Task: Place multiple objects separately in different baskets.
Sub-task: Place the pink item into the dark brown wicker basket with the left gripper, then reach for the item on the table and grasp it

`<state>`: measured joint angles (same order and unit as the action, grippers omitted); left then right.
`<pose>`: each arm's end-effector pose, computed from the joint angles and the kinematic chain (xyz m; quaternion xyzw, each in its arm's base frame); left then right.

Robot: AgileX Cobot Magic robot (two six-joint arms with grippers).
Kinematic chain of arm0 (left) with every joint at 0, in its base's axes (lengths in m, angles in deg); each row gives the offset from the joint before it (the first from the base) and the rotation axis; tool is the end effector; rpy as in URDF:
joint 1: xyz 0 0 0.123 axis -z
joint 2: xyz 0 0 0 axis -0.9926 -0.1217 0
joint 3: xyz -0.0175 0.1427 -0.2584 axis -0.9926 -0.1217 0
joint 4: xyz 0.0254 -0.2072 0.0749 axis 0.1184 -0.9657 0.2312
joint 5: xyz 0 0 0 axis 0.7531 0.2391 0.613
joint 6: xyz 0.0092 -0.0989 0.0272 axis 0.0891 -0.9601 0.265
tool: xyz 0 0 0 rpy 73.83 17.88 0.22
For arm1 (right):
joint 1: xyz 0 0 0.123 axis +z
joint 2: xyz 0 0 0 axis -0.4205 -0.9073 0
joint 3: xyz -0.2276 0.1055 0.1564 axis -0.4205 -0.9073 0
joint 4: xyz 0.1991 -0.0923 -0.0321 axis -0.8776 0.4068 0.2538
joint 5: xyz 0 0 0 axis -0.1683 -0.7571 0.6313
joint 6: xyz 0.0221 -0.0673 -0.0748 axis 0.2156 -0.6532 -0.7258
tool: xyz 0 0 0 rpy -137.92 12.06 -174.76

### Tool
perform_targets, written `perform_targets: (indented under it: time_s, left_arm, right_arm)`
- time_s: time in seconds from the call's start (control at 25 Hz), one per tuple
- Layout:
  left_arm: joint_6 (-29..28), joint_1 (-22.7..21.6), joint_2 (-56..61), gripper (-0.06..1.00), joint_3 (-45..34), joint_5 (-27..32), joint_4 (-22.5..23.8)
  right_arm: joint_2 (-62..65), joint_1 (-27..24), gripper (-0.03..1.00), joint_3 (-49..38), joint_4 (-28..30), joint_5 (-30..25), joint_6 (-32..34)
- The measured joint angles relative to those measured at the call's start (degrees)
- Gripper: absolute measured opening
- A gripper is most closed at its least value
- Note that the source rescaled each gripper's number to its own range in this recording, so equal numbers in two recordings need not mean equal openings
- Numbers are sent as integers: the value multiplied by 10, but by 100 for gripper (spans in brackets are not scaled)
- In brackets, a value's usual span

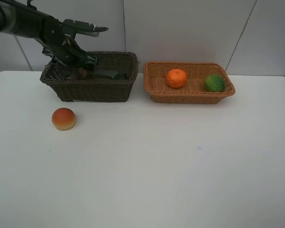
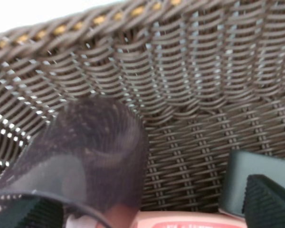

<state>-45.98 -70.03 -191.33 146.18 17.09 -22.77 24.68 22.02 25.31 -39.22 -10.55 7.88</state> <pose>0.4535 -0.0971 0.1793 0.1057 0.9198 -0.0043 0.3779 -0.0348 -0.0007 0.2633 0.0377 0.8450 -0.0165 0.5332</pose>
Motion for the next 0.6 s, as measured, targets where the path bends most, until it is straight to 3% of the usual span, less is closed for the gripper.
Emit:
perform_targets:
  time_s: [0.24,0.6]
  left_arm:
    - [0,4,37,100,3,43,-8]
    - [-4,38,114,100,-9,181,-41]
  right_arm:
    - [0,0,92,0,0,0,0]
    - [0,0,92,0,0,0,0]
